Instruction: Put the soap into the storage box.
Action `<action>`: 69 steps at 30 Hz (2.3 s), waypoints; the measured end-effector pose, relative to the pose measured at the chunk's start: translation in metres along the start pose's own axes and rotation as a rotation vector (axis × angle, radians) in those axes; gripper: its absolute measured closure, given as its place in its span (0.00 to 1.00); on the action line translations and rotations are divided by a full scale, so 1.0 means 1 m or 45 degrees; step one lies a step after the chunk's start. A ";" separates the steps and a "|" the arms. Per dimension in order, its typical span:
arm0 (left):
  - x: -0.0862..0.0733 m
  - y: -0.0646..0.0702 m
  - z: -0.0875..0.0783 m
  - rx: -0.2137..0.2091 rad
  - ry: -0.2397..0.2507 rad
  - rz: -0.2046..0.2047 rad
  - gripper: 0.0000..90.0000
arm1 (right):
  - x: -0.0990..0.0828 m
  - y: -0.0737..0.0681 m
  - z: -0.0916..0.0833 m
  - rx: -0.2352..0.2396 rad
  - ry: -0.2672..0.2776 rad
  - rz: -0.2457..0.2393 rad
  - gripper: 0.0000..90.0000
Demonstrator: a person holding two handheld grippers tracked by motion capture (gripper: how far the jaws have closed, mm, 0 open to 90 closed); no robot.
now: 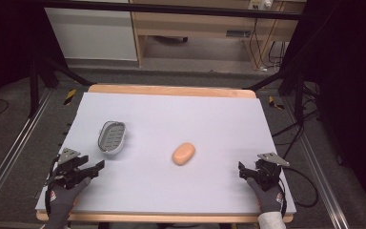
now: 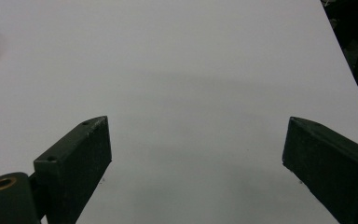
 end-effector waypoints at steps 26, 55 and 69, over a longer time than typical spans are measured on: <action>0.007 0.037 0.000 -0.087 0.030 0.073 0.32 | -0.002 0.004 -0.005 -0.010 0.007 0.030 0.07; 0.038 0.061 0.004 -0.183 0.036 0.142 0.30 | 0.001 -0.004 -0.001 0.012 0.002 -0.023 0.07; 0.056 0.098 0.023 -0.232 0.016 0.215 0.29 | 0.000 -0.008 0.000 0.021 -0.007 -0.027 0.07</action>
Point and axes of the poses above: each handheld gripper's, and its own axes: z roughly forward along the jaws, x roughly out of its top, y roughly to its right, the point moved 4 cm from there along z, roughly forward along the jaws, and after that the axes turned 3 degrees about y, right-handed, at the moved point
